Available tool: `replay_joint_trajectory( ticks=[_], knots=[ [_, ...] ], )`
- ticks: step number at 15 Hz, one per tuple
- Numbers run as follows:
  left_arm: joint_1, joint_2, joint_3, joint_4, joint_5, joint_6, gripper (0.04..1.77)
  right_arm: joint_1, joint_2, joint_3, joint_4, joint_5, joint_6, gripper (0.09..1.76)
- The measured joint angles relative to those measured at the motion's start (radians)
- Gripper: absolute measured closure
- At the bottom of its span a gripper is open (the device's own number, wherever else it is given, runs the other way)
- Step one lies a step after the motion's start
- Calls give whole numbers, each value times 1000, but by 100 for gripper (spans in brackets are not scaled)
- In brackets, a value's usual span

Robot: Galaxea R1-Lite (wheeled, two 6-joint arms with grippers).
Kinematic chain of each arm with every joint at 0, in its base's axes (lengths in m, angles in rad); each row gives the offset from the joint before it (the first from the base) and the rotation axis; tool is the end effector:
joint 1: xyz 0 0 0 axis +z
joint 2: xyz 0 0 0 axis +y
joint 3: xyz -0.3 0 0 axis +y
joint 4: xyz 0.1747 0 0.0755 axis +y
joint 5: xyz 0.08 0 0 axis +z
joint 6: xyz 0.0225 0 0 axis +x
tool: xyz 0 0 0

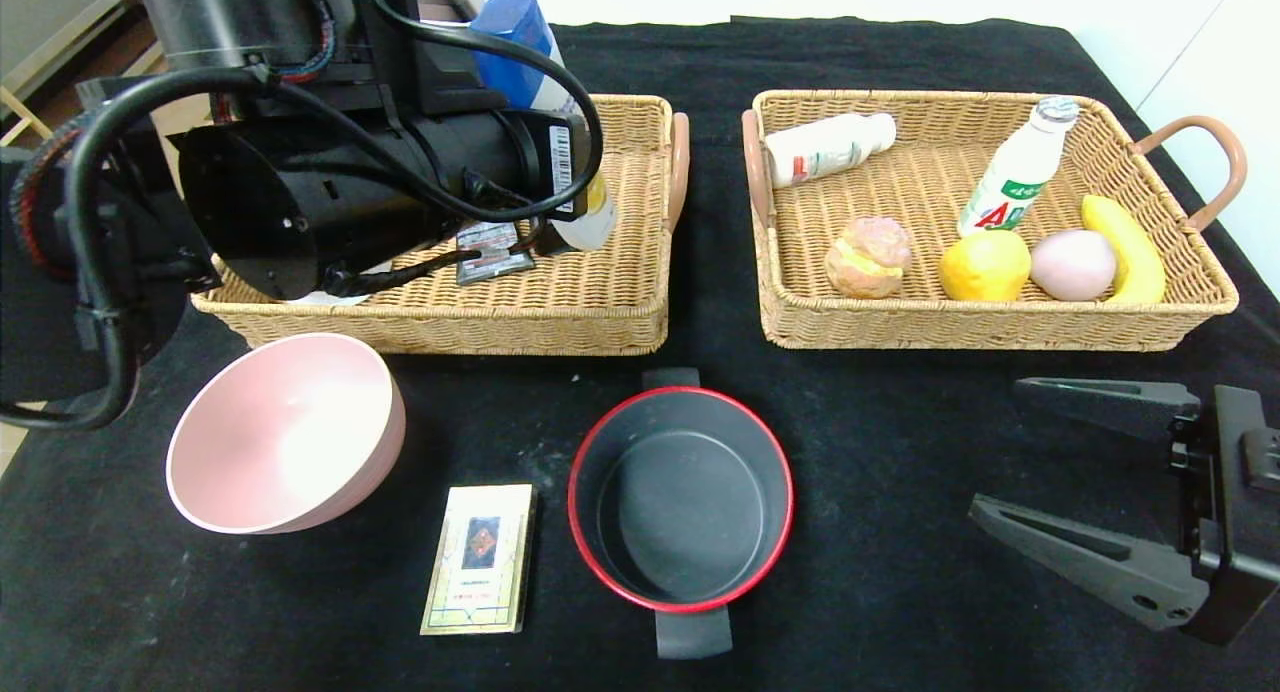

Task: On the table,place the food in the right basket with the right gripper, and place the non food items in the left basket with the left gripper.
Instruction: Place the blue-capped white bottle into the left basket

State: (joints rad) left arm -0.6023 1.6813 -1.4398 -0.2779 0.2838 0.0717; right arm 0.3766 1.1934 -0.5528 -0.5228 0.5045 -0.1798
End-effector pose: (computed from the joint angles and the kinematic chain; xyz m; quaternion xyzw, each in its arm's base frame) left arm 0.2692 -0.1774 0.3334 0.0276 -0.0221 -0.1579 0.9868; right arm 0.1575 0.0740 0.2233 -0.0773 0.0203 0.4293 0.8996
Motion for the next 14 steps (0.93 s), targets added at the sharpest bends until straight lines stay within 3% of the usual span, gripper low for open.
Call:
replay_joint_trajectory(
  ticks=[7, 14],
  knots=[
    [37, 97, -99, 41, -39, -2, 122, 0, 0, 1, 0, 0, 0, 14],
    [91, 151, -117, 28, -77, -14, 122, 2, 2, 4, 0, 0, 0, 14]
  ],
)
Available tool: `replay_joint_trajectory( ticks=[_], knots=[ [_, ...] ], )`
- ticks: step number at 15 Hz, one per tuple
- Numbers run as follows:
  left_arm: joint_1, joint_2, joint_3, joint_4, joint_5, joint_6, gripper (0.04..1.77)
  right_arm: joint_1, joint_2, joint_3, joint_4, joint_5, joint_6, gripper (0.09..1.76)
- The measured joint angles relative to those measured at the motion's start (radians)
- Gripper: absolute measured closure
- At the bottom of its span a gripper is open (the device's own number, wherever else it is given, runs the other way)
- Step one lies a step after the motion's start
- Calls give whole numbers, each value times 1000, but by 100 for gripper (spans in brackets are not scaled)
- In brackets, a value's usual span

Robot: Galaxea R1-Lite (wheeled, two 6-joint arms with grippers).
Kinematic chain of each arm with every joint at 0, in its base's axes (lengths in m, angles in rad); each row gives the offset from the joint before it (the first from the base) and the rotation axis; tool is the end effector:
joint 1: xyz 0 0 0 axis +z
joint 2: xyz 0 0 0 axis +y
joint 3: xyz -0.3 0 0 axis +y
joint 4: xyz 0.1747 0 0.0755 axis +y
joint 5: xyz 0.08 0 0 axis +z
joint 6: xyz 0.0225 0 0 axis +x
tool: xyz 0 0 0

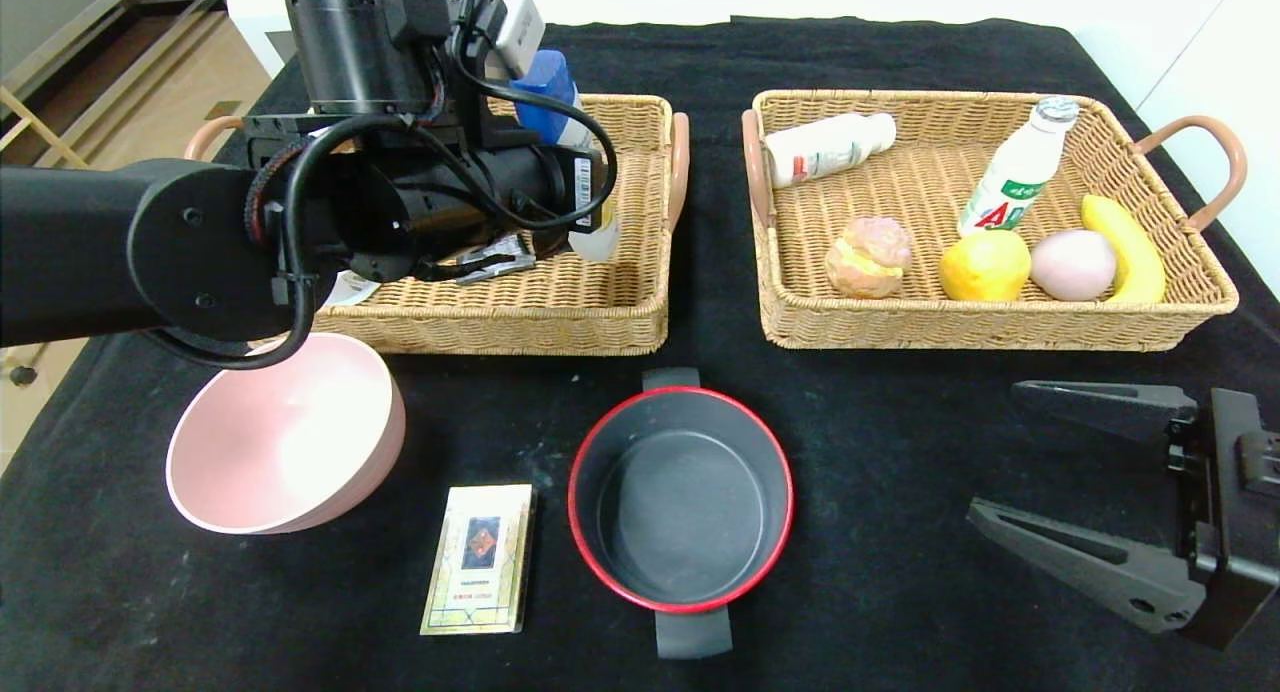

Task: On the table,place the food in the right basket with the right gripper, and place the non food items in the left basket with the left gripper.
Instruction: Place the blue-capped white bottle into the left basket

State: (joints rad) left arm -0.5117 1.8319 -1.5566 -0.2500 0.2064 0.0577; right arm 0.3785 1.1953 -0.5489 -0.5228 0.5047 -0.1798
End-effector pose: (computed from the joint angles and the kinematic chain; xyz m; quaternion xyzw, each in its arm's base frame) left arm 0.3232 -0.1762 0.3124 0.0330 0.0075 -0.1523 0.9878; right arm 0.1575 0.0743 0.2219 -0.0771 0.0231 0.4304 0.8990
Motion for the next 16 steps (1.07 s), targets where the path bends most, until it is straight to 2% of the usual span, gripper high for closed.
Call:
replay_joint_trajectory(
  ticks=[5, 7, 10, 16],
  knots=[
    [5, 15, 4, -1, -4, -9, 122, 0, 0, 1, 0, 0, -1, 14],
    [2, 15, 8, -4, -3, -8, 97, 1, -2, 1, 0, 0, -1, 14],
    [1, 14, 11, -3, -4, -8, 69, 1, -1, 1, 0, 0, -1, 14],
    [-17, -34, 66, 13, 5, -5, 37, 1, -1, 6, -1, 1, -4, 14]
  ],
)
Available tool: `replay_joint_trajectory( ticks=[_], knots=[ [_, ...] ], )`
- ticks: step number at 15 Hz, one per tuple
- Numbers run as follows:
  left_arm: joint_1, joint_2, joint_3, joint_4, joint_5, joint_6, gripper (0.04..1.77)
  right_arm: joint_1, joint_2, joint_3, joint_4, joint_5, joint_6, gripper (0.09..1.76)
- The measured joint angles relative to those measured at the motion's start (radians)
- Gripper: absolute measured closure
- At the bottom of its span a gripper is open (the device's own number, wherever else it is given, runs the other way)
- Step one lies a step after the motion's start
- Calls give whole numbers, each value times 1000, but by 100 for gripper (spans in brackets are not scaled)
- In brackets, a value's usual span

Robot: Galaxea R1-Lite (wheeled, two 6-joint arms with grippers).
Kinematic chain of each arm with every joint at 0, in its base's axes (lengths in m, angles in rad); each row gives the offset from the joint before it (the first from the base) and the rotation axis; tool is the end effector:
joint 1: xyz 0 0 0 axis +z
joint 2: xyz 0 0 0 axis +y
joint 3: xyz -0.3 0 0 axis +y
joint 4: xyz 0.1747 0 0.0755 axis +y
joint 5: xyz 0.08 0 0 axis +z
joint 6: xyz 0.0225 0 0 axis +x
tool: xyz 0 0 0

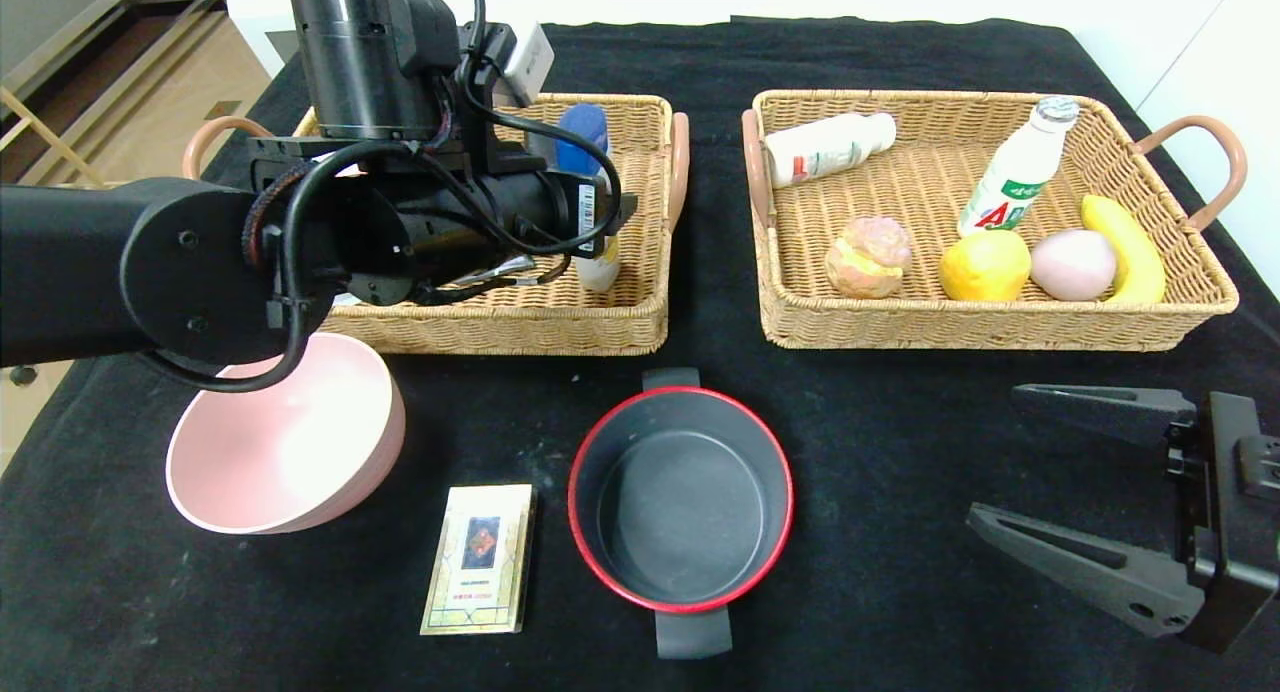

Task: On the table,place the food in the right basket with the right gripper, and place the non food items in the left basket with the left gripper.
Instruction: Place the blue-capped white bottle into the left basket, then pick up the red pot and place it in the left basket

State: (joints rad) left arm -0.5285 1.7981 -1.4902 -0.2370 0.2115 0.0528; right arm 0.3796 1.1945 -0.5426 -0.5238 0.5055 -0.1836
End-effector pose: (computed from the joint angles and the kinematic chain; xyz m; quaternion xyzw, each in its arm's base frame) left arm 0.3122 -0.1768 0.3041 0.0389 0.0289 -0.1586 0.9862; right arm 0.1569 0.0743 0.2203 -0.0787 0.0244 0.4314 0.8984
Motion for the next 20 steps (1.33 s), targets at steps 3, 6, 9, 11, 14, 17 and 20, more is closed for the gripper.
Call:
replay_joint_trajectory(
  ticks=[3, 6, 9, 11, 14, 17, 20],
  knots=[
    [-6, -68, 65, 14, 3, 6, 29, 3, 0, 3, 0, 0, -1, 14],
    [-9, -162, 151, 67, 4, 8, 23, 20, -1, 7, 0, -1, -4, 14],
    [-14, -278, 223, 172, 1, 13, 19, 27, -1, 10, 1, -1, -3, 14],
    [-30, -356, 248, 275, -1, 14, 17, 35, 2, 13, 1, -1, -3, 14],
    [-106, -455, 288, 458, 15, 18, 14, 40, 5, 15, 1, -1, -2, 14],
    [-177, -493, 319, 527, 58, 26, 13, 42, 8, 15, 0, -2, -4, 14],
    [-236, -485, 356, 534, 62, 26, 12, 42, 8, 15, 0, -3, -4, 14]
  ],
)
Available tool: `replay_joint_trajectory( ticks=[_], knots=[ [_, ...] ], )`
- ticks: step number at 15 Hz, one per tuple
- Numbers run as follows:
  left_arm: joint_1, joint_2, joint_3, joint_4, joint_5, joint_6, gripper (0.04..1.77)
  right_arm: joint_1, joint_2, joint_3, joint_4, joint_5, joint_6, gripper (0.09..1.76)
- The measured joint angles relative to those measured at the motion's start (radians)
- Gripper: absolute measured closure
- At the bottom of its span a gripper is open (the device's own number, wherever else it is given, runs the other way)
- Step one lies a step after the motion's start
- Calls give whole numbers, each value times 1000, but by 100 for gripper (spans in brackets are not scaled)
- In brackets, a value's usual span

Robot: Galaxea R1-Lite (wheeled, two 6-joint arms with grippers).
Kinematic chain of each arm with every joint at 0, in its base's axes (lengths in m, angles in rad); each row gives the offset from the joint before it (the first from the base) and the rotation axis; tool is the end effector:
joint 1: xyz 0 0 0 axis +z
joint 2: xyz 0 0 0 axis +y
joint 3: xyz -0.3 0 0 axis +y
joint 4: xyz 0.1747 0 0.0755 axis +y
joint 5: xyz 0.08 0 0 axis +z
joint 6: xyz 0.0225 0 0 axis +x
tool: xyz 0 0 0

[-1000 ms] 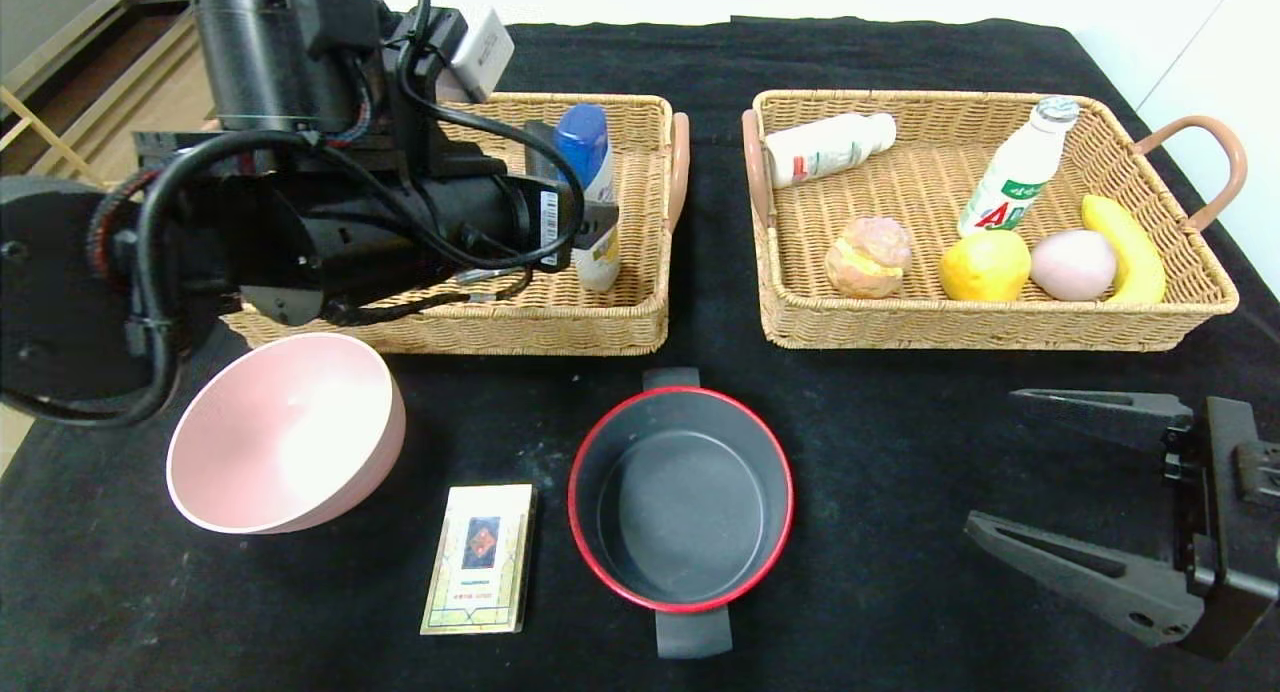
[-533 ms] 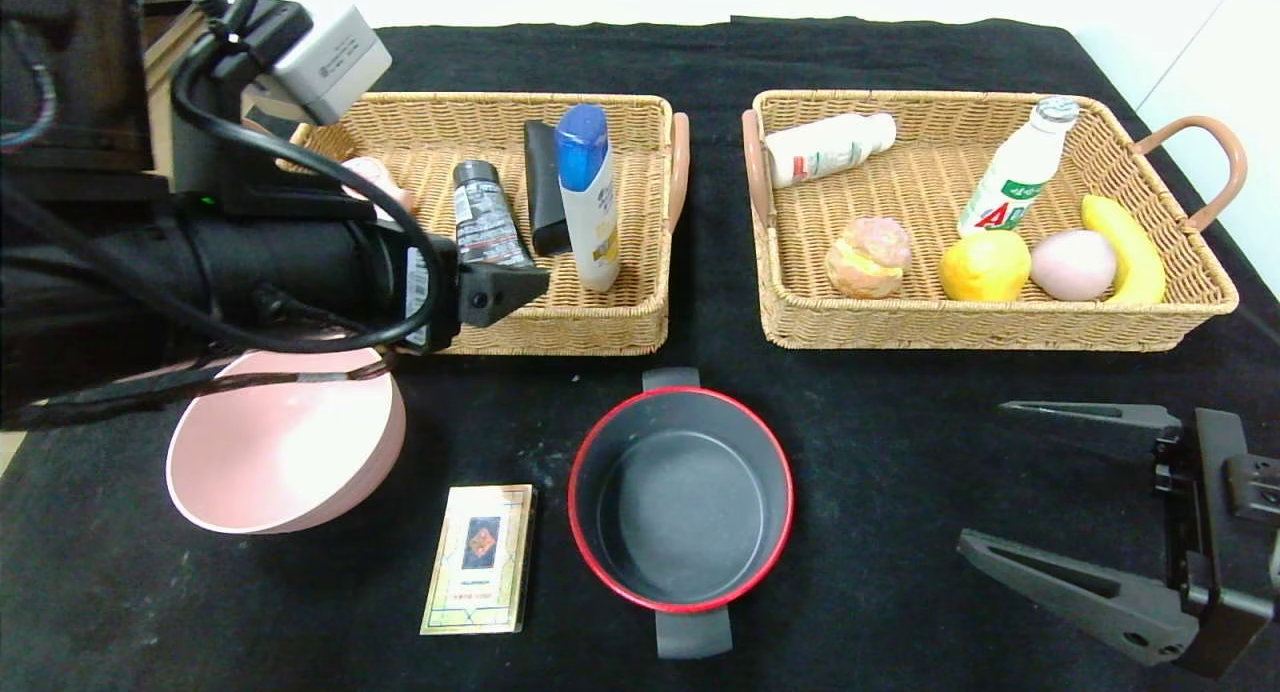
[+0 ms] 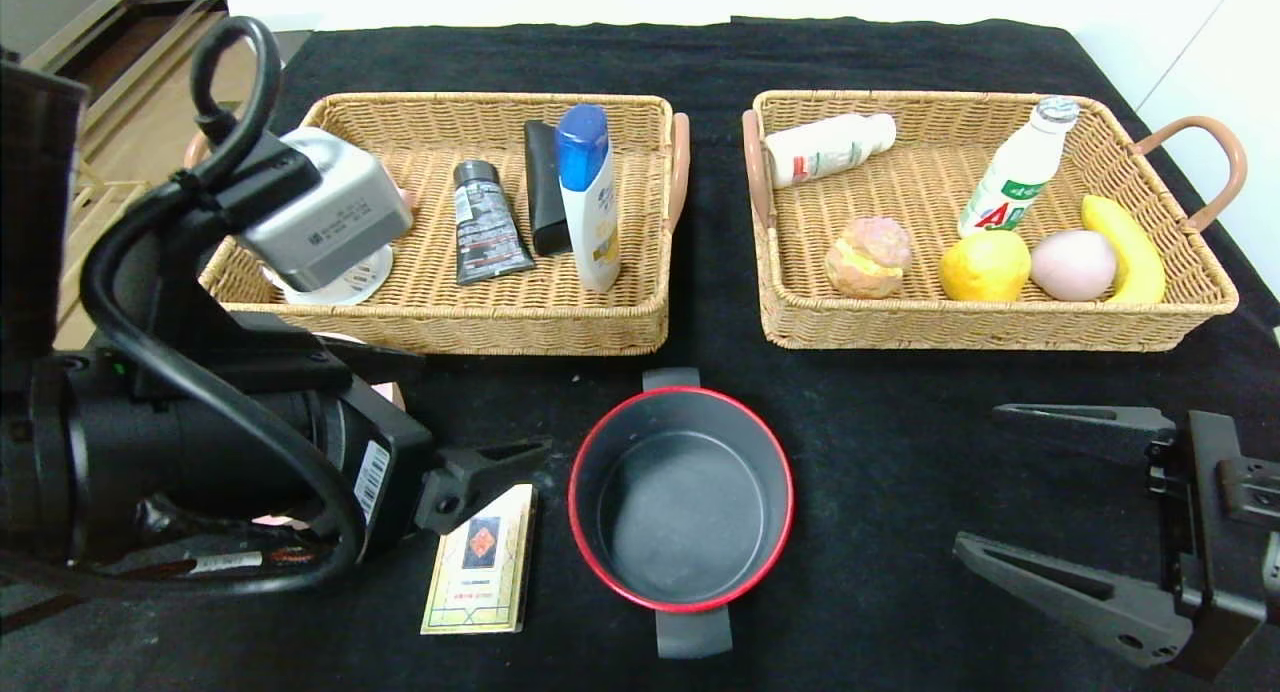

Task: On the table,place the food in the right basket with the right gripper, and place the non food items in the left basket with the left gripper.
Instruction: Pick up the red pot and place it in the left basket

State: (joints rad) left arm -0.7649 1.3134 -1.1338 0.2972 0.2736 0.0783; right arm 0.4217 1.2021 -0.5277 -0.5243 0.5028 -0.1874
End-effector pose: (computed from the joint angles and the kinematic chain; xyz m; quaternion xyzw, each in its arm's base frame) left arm 0.1480 -0.1336 0.2865 0.1540 0.1956 -0.2442 0.9372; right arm 0.1544 0.0811 0.2148 -0.0805 0.0330 0.4498 0.8889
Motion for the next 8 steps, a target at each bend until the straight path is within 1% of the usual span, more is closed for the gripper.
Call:
replay_joint_trajectory(
  ticks=[3, 8],
  knots=[
    [-47, 41, 14, 0, 4, -7, 11, 0, -2, 0, 0, 0, 1, 14],
    [-71, 122, 28, -13, 16, -26, 11, 0, -4, -1, 0, 0, 0, 14]
  ],
)
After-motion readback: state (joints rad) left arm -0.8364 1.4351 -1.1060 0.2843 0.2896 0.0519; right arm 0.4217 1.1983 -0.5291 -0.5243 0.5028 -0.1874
